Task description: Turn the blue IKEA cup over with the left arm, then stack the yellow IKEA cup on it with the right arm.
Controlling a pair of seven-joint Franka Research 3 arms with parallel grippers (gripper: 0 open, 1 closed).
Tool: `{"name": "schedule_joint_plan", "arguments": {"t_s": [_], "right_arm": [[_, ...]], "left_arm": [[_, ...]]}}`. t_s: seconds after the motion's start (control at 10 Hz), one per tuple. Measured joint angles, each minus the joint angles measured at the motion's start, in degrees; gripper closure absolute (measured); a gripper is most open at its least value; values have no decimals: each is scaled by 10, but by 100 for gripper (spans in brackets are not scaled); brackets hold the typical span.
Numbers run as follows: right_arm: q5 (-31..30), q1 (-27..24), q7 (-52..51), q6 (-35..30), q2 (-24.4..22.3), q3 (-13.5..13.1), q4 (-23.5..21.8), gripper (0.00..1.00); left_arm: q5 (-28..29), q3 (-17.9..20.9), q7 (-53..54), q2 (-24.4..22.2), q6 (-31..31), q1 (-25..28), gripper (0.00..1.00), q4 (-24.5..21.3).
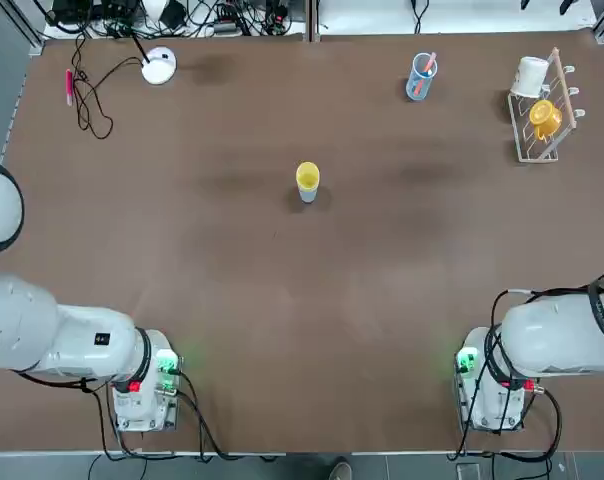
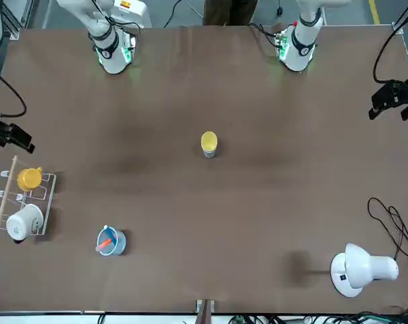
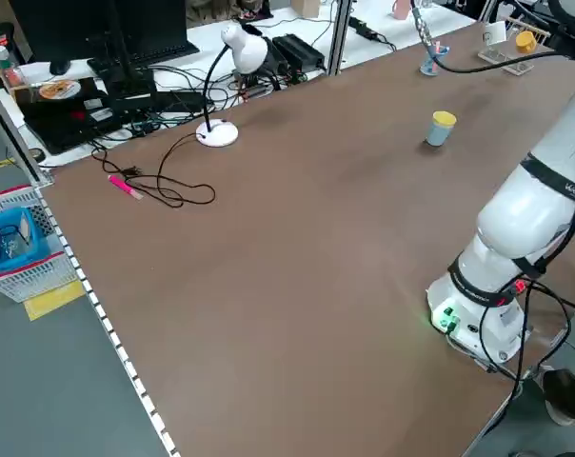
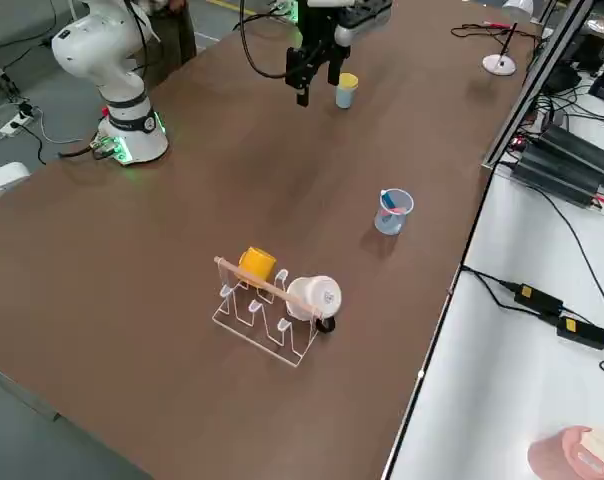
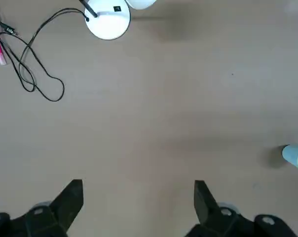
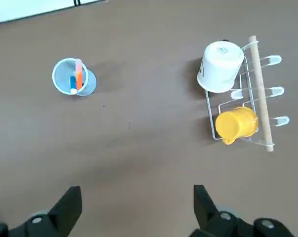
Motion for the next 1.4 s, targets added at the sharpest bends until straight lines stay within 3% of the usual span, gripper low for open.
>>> {"name": "schedule_joint_plan", "arguments": {"t_s": [0.6, 1.4], "right_arm": [[2, 1, 87, -18, -8, 50, 5, 0], [2, 21, 102, -54, -16, 42, 32, 0]], "left_arm": [[0, 0, 0, 0, 0, 0, 1, 0], [0, -1, 0, 0, 0, -1, 1, 0]]}}
